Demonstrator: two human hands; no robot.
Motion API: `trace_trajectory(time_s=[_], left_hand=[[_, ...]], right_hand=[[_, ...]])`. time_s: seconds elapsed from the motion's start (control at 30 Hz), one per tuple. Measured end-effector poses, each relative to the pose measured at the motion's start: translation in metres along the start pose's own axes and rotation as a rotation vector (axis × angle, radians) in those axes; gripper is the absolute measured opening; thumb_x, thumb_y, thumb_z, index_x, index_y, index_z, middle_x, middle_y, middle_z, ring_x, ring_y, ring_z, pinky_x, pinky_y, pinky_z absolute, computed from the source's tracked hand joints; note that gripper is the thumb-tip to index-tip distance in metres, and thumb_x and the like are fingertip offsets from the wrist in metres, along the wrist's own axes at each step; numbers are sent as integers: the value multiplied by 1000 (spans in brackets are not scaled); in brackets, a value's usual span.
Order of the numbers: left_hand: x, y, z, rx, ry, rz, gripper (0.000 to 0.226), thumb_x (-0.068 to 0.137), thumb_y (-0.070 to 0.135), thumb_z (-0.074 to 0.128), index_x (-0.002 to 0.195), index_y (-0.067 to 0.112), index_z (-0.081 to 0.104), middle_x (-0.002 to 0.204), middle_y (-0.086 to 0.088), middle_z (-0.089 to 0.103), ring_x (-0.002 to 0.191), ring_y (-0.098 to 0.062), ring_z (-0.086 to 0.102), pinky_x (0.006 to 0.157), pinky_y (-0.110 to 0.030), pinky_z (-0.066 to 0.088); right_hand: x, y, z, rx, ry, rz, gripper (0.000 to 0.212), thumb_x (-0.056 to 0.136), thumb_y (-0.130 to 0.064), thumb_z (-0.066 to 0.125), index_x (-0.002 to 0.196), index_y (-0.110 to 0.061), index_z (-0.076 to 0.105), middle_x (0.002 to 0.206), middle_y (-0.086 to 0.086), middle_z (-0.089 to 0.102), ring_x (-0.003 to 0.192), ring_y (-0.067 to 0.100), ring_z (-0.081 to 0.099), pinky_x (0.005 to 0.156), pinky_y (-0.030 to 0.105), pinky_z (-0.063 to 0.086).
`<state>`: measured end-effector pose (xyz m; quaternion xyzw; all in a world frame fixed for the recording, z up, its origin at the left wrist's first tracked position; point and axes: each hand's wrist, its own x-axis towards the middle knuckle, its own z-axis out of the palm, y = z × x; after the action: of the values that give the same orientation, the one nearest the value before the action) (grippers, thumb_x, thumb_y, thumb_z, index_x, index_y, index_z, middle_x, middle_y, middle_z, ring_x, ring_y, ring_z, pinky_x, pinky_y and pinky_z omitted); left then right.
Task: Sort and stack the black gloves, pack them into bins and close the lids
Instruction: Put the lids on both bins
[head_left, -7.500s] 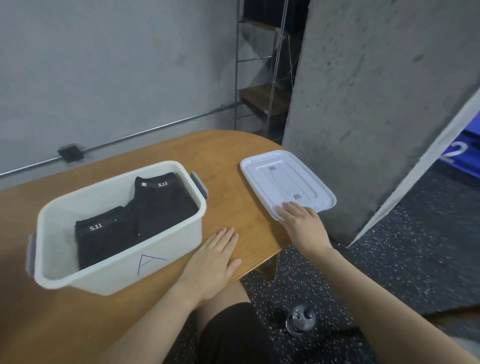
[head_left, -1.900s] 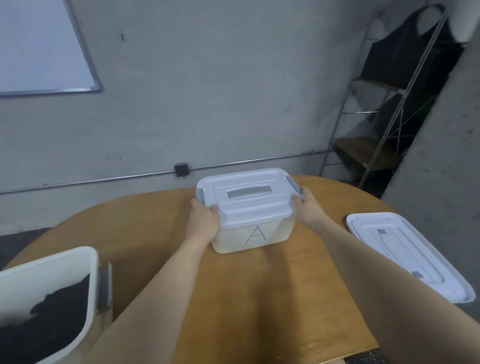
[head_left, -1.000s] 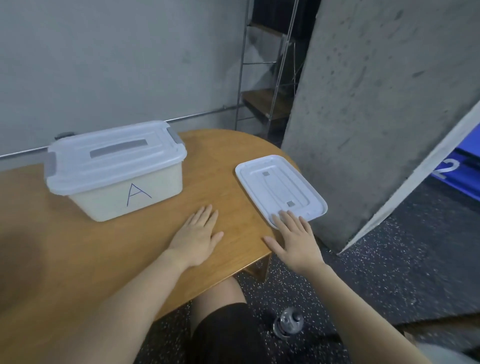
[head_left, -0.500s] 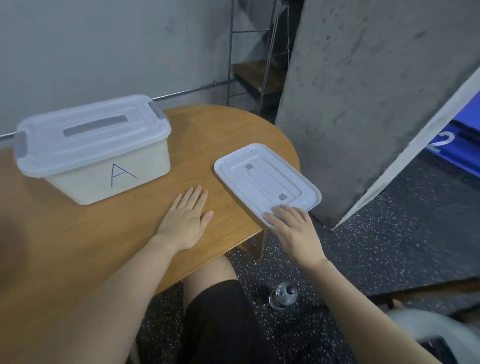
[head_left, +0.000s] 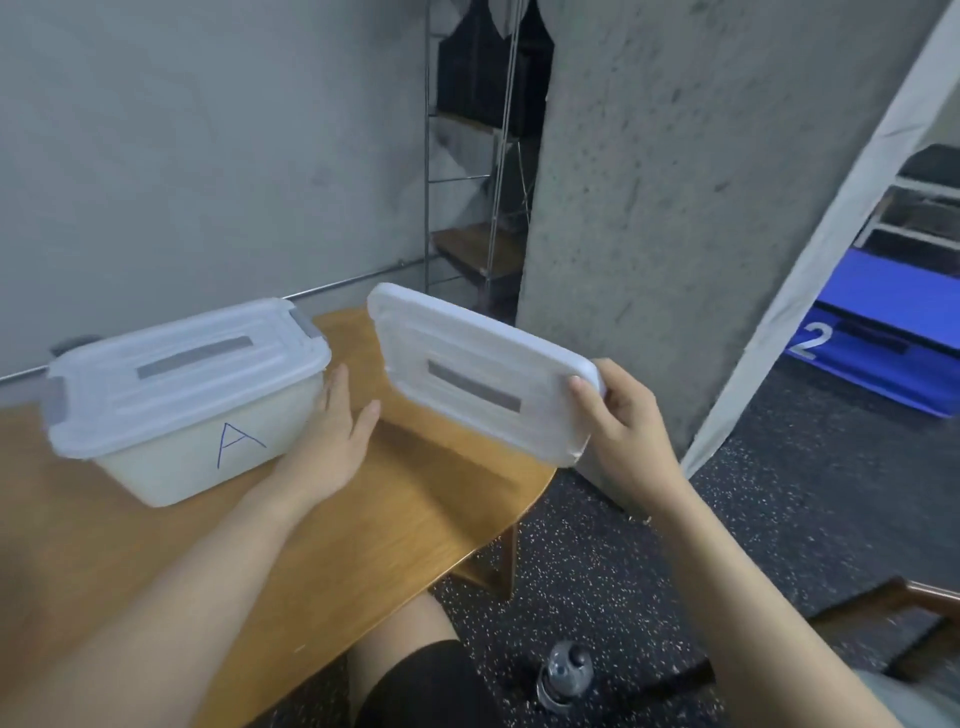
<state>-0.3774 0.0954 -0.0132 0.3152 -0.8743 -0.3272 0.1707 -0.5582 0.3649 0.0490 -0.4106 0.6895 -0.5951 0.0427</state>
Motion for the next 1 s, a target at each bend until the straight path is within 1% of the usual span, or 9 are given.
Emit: trace_trajectory(time_s=[0.1,0.23,0.37,0.5,0.6,0.73,0.8,0.87,1.0], left_hand=[[-5,0,-23,-127,77,-40,72,107,55,34,165,18,12,169,-2,24,154,-19,26,125,-37,21],[-44,-17,-50,-140,89,-81,33,108,48,36,132,31,51,123,7,64,119,-21,58,97,-39,41],[-97,-31,-88,-166,143,-92,30,108,47,36,126,29,52,120,7,66,114,-15,62,91,-32,44],[-155,-36,-139,95,210,-190,42,105,58,29,115,24,50,101,-3,70,90,-24,68,83,-43,55],[-202,-32,-180,347,311,-265,40,106,55,27,99,19,44,84,-1,62,81,-32,63,72,-43,49],[-270,-37,-237,487,492,-425,44,106,52,26,103,14,48,78,-3,59,79,-33,63,67,-41,44],[-312,-45,-261,563,580,-463,33,107,38,42,115,9,56,77,-7,56,74,-38,64,62,-43,49],[-349,-56,-278,587,532,-566,31,100,17,61,128,3,58,84,-14,56,65,-35,61,49,-39,44],[-428,-106,-315,538,609,-927,37,108,34,24,122,11,49,94,-3,53,62,-18,42,59,-35,40]], right_hand=[[2,-20,0,91,-47,15,25,107,-38,52,104,-19,68,98,19,63,84,15,55,74,40,44],[-2,-33,17,264,-139,74,30,108,-38,49,119,-19,69,108,16,68,92,20,60,80,42,47],[-1,-41,54,374,-143,140,33,105,-39,51,113,-16,73,106,9,70,93,23,62,79,41,48],[2,-53,105,415,-155,195,65,94,-65,60,103,-1,65,93,22,59,83,30,52,73,47,40],[3,-74,151,472,-171,256,55,100,-54,59,100,1,67,93,25,63,80,28,57,73,44,43],[-2,-115,224,507,-313,243,53,100,-43,63,96,9,62,85,23,62,79,23,56,71,35,43],[-12,-140,266,385,-377,99,38,101,-37,62,80,-6,63,70,6,60,73,18,52,65,24,41],[-27,-165,306,270,-446,-56,14,101,-33,61,92,-23,66,82,-14,65,74,10,59,62,12,42],[-68,-216,397,180,-671,-195,23,103,-31,57,126,-27,62,108,-13,66,96,11,62,77,22,44]])
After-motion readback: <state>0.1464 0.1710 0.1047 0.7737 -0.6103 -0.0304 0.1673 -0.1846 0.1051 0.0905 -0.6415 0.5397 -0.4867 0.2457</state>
